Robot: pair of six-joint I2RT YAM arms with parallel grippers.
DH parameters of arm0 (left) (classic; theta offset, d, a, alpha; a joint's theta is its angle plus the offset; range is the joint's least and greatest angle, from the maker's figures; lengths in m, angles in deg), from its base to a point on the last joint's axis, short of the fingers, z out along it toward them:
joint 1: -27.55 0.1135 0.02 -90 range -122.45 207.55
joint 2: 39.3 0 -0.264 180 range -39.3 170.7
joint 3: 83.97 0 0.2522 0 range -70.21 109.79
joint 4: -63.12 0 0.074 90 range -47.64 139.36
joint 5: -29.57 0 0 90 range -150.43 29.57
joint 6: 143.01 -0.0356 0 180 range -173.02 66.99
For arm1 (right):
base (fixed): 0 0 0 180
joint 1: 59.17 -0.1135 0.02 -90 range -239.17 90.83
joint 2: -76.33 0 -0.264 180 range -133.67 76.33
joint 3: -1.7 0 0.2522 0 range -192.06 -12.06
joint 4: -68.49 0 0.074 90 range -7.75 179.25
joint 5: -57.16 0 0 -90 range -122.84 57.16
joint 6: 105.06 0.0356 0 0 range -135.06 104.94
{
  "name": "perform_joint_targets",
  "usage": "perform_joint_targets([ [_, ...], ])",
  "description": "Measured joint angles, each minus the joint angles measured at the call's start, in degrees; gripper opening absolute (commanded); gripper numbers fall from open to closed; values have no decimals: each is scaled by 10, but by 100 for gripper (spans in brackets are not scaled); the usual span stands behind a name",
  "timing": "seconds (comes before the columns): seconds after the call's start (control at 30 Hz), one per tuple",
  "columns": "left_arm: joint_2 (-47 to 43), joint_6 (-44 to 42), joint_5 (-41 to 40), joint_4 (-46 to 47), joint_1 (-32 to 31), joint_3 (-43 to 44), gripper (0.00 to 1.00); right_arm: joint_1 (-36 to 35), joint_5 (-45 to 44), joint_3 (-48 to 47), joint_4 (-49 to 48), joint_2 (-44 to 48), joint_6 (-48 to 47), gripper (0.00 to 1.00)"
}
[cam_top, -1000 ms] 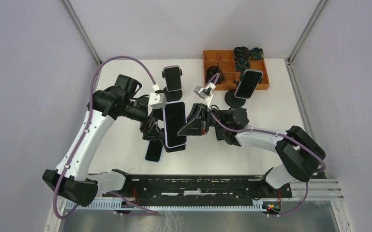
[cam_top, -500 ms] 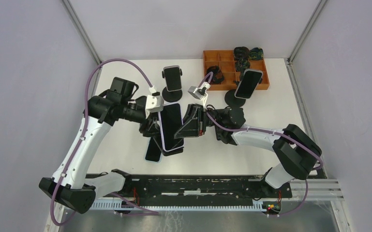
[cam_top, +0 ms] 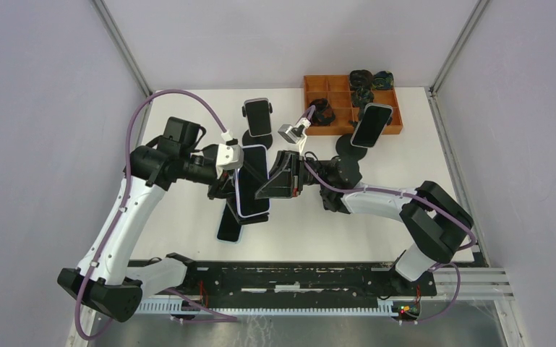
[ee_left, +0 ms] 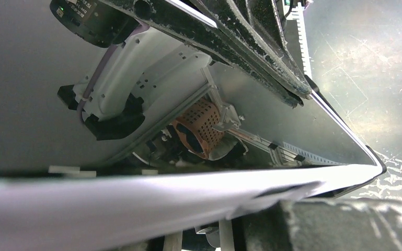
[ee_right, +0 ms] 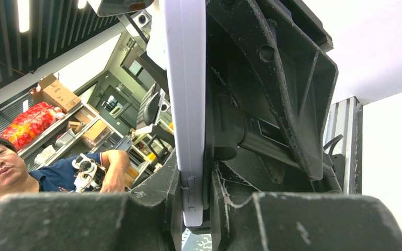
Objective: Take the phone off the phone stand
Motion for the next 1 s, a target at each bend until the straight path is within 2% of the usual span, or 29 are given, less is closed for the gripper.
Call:
perform_joint_targets([
  [0.1, -1, 0, 1, 2, 0, -1, 4, 0, 0, -2, 2, 0, 3, 0],
  [0.23, -1, 0, 1, 2, 0, -1, 2, 0, 0, -2, 2, 0, 9, 0],
  [0.27, -1, 0, 1, 2, 0, -1, 6, 0, -1, -2, 2, 0, 11, 0],
  [0.33, -1, 0, 1, 2, 0, -1, 28, 0, -2, -2, 2, 0, 13, 0],
  [0.4, -1, 0, 1, 2, 0, -1, 44, 0, -3, -2, 2, 0, 15, 0],
  [0.5, 0, 1, 3, 3, 1, -1, 60, -2, -1, -5, 0, -3, 15, 0],
  [0.7, -10, 3, 5, 11, 4, -3, 64, -10, 3, -17, -6, -7, 15, 0],
  [0.77, -16, 3, 5, 16, 4, -6, 60, -13, 0, -19, -7, -8, 15, 0],
  [0.9, -31, 5, 10, 19, 3, -17, 28, -15, -9, -20, -6, -9, 15, 0],
  [1.0, -38, -2, 6, 28, 3, -19, 3, -15, -24, -20, -6, -9, 21, 8],
])
